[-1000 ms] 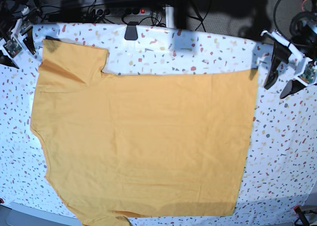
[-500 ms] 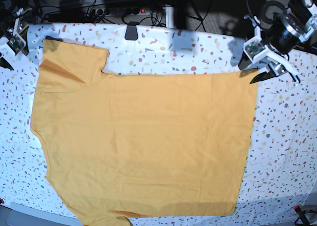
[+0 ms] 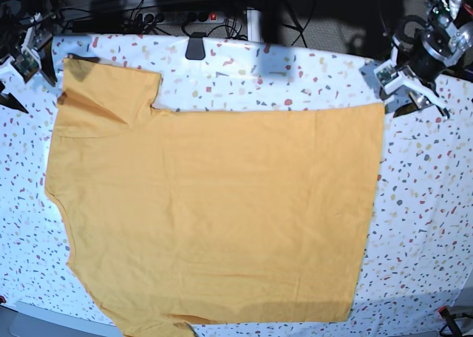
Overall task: Fold the T-shirt properly
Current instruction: 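Move both grippers to the shirt's edge corners and pinch them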
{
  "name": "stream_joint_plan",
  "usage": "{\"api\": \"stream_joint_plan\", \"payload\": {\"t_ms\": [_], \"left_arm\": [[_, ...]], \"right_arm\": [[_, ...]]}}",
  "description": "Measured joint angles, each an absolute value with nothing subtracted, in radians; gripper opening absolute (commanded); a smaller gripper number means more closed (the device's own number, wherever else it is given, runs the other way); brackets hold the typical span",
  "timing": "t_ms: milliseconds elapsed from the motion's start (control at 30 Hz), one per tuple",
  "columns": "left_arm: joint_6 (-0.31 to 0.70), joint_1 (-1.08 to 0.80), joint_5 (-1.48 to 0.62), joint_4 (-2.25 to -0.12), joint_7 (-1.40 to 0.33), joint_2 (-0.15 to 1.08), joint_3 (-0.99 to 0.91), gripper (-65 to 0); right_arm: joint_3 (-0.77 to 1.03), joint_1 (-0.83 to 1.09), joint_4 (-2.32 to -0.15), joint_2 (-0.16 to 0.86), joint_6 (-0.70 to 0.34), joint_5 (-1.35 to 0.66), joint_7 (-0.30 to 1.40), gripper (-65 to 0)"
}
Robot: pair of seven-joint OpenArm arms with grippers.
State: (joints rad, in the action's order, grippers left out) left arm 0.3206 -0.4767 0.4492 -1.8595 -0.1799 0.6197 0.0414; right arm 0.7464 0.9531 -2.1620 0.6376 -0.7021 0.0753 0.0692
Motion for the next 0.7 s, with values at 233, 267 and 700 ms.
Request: {"api": "stream_joint_plan", "payload": {"t_ms": [233,267,700], "left_arm": [[0.339,-0.451,0.448,-1.84,-0.17,0.62,0.089,-39.4],[0.339,-0.45,0.448,-1.84,-0.17,0.62,0.114,-39.4],[0.339,-0.302,0.598,-1.774,-0.286,0.618,0.349,-39.4]], "right_arm": [[0.746,0.953,-2.162,0.637,-0.703,0.075,0.056,-26.6],[0.746,0.953,-2.162,0.637,-0.704,0.076,0.056,-26.7],[0.746,0.953,-2.162,0.634,-0.704,0.075,0.026,-26.7]]}}
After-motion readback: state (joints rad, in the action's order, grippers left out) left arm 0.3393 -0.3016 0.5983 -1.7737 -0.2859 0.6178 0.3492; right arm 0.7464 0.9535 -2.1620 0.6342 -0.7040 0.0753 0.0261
